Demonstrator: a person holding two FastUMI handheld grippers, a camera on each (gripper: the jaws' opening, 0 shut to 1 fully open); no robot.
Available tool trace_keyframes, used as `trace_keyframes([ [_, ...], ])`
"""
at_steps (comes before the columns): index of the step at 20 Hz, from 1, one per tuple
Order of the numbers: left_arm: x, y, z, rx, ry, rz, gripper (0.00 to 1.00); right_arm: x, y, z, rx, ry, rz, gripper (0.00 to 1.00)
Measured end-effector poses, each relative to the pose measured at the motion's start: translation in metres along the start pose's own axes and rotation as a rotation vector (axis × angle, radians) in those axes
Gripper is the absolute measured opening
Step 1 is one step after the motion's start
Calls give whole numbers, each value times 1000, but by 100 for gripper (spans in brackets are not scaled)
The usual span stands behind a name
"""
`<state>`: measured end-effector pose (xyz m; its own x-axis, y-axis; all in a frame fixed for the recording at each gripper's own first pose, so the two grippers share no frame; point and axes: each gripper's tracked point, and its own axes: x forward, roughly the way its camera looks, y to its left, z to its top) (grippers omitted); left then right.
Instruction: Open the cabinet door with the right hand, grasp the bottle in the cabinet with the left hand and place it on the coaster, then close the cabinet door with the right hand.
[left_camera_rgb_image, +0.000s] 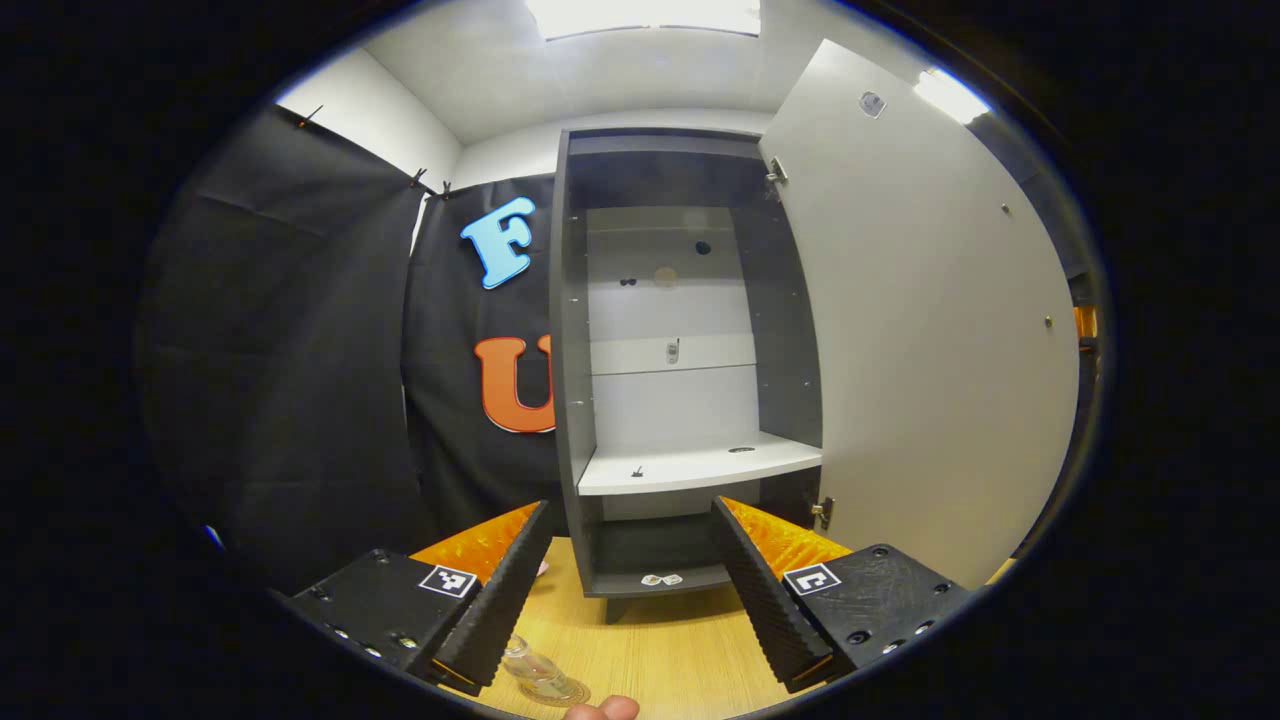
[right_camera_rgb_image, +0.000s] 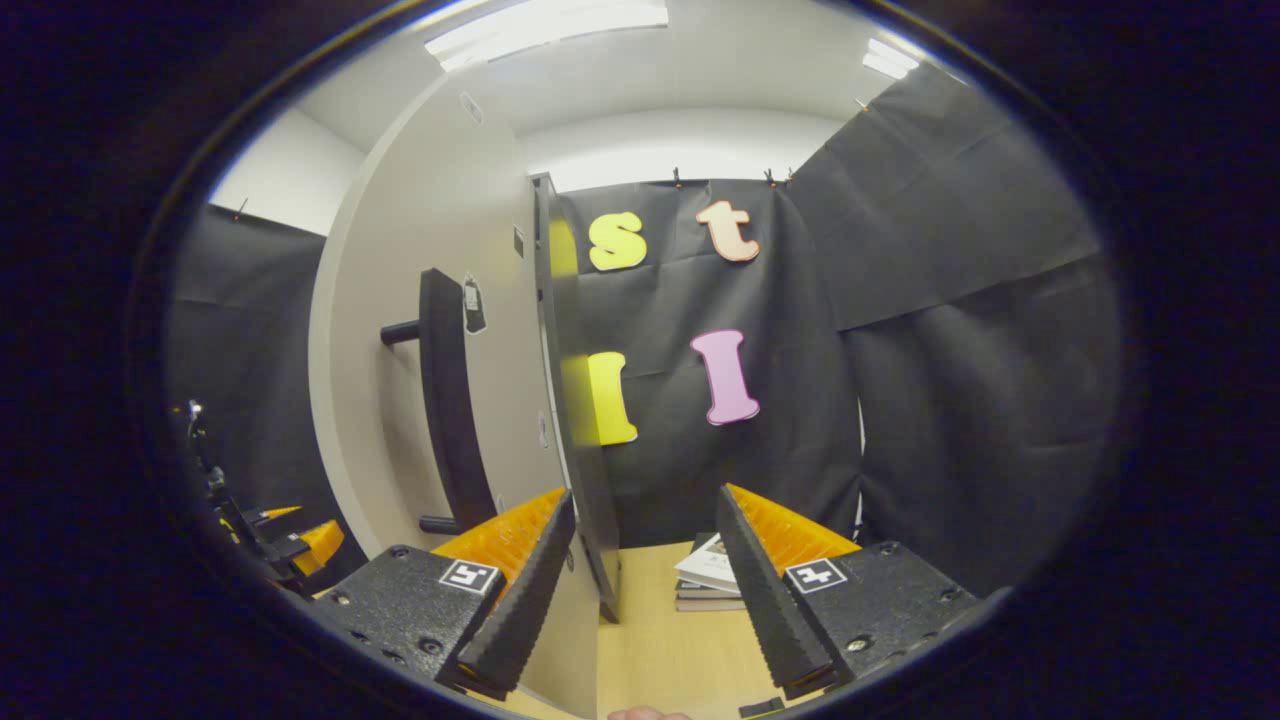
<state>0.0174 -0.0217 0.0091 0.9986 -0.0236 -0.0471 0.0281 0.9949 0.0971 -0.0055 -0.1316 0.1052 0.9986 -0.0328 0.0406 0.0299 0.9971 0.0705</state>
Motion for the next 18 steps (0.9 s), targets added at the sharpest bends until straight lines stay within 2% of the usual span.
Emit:
trace_keyframes([
  [1,-2,-5,-1,-10,7,-13,95,0,2,-1,-13,-2,3,88],
  [2,-5,-7,2,-19,2,-22,96,1,5,-2,-24,0,12,82],
  [3,-6,-7,4,-28,-8,-27,95,0,7,-5,-28,10,17,86],
  [4,-9,-8,3,-34,-12,-27,95,0,9,-5,-27,11,22,81],
  [6,-10,-8,-4,-32,8,-15,95,-1,12,-3,-31,15,29,81],
  [7,-10,-6,-6,-28,14,-8,95,0,14,-5,-34,25,39,86],
  [11,-12,-3,-6,4,11,9,95,1,36,-8,-14,34,96,86],
  [18,-21,4,-12,40,14,2,95,11,101,-18,-15,49,239,86],
])
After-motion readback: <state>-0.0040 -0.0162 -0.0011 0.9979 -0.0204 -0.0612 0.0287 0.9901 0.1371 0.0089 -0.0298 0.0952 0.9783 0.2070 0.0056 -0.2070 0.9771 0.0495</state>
